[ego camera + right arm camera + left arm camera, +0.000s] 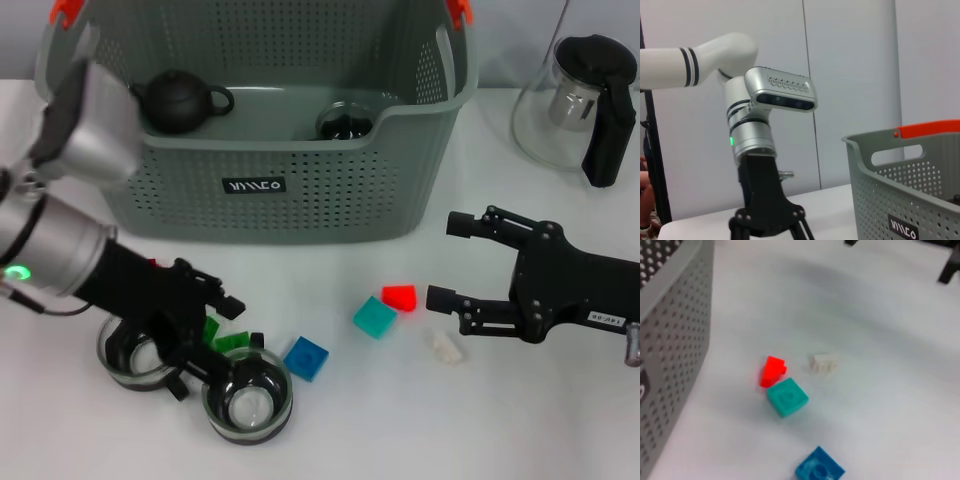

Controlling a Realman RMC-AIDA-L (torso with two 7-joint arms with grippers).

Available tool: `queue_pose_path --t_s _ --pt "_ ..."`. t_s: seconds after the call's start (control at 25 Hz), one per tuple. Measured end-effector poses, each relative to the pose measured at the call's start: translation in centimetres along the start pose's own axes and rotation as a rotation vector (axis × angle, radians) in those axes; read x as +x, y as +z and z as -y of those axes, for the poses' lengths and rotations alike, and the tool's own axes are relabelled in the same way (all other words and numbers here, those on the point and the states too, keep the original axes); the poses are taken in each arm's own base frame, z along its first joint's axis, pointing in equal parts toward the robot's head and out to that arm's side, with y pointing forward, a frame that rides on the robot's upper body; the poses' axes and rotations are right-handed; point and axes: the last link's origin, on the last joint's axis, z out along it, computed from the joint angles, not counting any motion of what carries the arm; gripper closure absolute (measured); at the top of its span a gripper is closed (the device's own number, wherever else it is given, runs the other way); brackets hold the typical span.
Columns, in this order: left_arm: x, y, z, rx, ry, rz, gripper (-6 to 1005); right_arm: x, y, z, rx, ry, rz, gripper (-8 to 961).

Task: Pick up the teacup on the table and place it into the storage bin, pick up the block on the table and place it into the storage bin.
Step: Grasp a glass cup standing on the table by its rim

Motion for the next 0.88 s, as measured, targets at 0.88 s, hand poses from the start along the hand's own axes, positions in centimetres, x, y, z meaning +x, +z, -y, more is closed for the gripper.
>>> queue_pose_path --t_s 0.88 --pt "3.3 4.2 1.1 0.184 0.085 0.342 176 0.2 -0.2 0.0 0.006 0.012 0.002 7"
